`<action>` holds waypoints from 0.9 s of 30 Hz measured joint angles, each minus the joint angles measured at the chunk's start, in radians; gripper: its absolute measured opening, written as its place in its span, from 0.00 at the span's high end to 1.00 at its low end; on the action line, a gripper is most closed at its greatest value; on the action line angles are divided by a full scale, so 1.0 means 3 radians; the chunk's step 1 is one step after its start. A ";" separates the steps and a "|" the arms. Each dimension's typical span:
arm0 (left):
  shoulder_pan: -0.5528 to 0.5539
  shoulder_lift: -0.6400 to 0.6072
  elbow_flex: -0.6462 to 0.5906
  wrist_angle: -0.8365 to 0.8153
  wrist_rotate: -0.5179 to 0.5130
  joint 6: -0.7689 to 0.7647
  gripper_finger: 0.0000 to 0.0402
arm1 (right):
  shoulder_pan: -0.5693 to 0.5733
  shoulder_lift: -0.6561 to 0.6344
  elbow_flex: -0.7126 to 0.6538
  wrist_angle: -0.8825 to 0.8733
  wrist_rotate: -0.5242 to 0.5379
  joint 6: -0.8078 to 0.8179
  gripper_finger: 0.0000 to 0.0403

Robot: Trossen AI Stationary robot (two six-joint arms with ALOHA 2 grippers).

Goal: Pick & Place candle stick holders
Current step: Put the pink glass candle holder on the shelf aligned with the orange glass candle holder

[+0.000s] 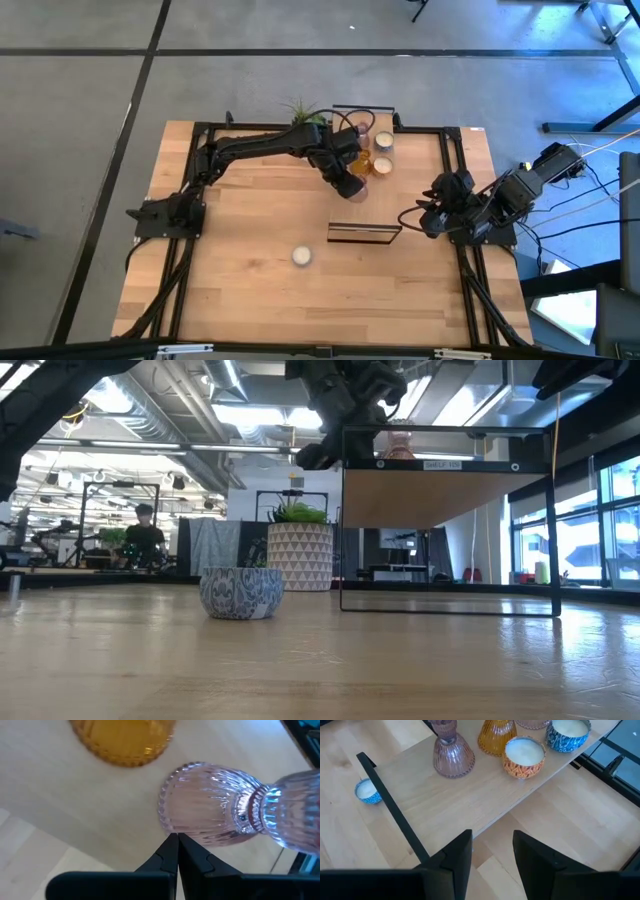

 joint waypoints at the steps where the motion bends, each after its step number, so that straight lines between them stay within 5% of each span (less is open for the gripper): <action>1: -0.0006 0.0000 0.0000 0.0018 0.0003 -0.0014 1.00 | 0.0000 0.0000 0.0000 0.0000 0.0000 0.0000 0.64; 27: -0.0024 -0.0001 0.0000 0.0127 0.0004 -0.0023 1.00 | -0.0001 0.0000 0.0000 0.0001 0.0053 0.0000 0.64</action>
